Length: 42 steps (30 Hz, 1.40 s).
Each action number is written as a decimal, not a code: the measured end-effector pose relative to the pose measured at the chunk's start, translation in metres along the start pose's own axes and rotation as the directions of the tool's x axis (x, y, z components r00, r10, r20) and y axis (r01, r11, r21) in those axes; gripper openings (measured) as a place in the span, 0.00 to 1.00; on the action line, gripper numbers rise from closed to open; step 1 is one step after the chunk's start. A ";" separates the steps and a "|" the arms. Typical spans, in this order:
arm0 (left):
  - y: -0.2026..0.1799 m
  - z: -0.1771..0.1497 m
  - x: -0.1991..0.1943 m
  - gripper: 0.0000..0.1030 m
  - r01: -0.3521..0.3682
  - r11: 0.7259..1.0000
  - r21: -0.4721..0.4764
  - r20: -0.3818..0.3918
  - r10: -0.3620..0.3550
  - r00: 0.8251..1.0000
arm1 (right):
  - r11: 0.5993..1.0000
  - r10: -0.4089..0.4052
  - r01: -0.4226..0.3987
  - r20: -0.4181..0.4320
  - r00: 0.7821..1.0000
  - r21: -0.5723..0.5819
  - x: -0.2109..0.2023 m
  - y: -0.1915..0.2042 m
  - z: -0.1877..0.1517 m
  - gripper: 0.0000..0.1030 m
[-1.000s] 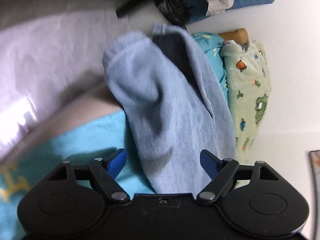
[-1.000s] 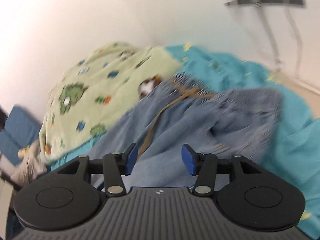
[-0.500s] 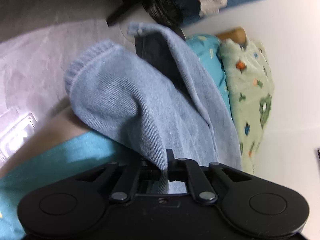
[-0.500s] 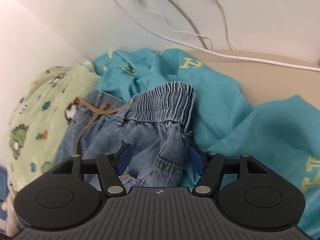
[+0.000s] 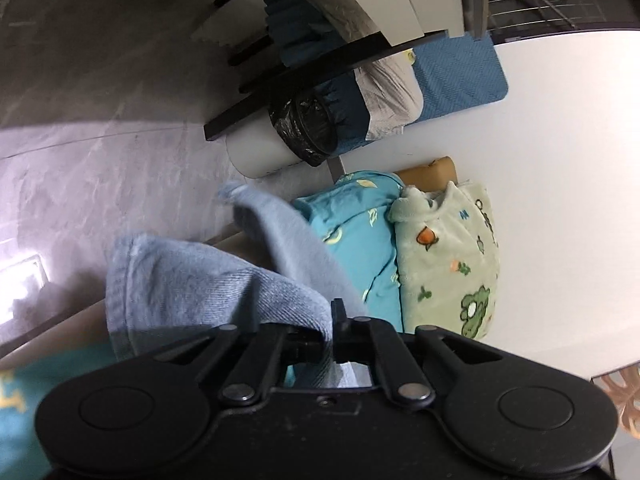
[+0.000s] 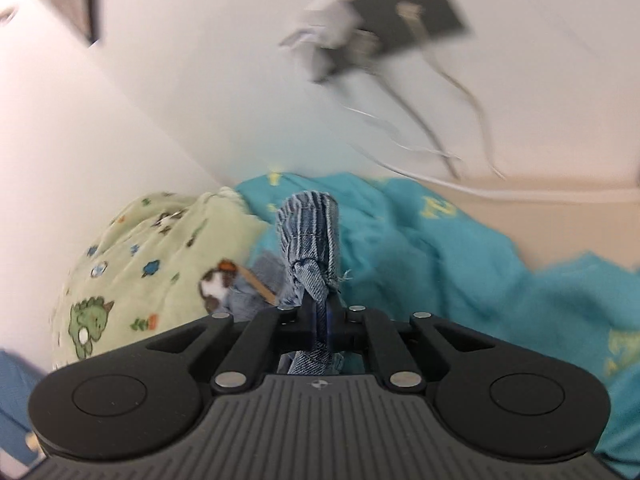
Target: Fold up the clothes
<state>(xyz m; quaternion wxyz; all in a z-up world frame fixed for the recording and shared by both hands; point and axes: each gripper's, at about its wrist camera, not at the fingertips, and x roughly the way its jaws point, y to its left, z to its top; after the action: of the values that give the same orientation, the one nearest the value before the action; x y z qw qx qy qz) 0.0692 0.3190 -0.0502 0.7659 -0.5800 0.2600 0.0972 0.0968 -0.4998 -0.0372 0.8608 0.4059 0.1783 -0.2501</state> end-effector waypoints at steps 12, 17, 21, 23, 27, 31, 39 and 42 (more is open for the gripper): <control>-0.058 0.087 0.188 0.03 -0.190 0.982 0.017 -0.063 0.190 0.980 | 0.989 -0.039 0.029 -0.063 0.997 -0.147 0.184 0.148 0.007 0.03; -0.042 0.094 0.260 0.04 -0.275 0.959 0.067 -0.115 0.281 0.953 | 0.957 -0.094 0.064 -0.092 0.991 -0.282 0.262 0.163 -0.023 0.03; -0.027 0.098 0.286 0.07 -0.267 0.959 0.097 -0.174 0.281 0.944 | 0.932 -0.098 0.053 -0.108 0.989 -0.358 0.292 0.154 -0.042 0.06; -0.022 0.098 0.274 0.17 -0.207 0.974 0.087 -0.182 0.220 0.958 | 0.926 -0.069 0.026 -0.102 0.992 -0.376 0.294 0.150 -0.046 0.09; -0.014 0.097 0.228 0.48 -0.057 0.993 0.099 -0.160 0.073 0.984 | 0.926 0.015 -0.052 -0.102 0.995 -0.374 0.278 0.145 -0.043 0.27; 0.015 0.086 0.182 0.60 0.002 0.999 0.045 -0.174 0.005 0.985 | 0.914 0.047 -0.084 -0.102 0.994 -0.397 0.250 0.140 -0.045 0.49; 0.086 0.054 0.164 0.70 0.015 0.988 -0.154 -0.275 -0.057 0.960 | 0.867 0.065 -0.138 -0.166 0.984 -0.478 0.165 0.124 -0.079 0.54; 0.095 0.049 0.185 0.71 0.025 0.976 -0.216 -0.286 -0.088 0.954 | 0.863 0.071 -0.163 -0.203 0.977 -0.478 0.135 0.117 -0.091 0.54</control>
<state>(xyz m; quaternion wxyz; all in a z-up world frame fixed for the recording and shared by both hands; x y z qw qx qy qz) 0.1966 0.3661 -0.2150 0.6556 -0.6728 0.3426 0.0149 0.2645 -0.4030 -0.0897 0.9297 0.2044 0.2875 -0.1062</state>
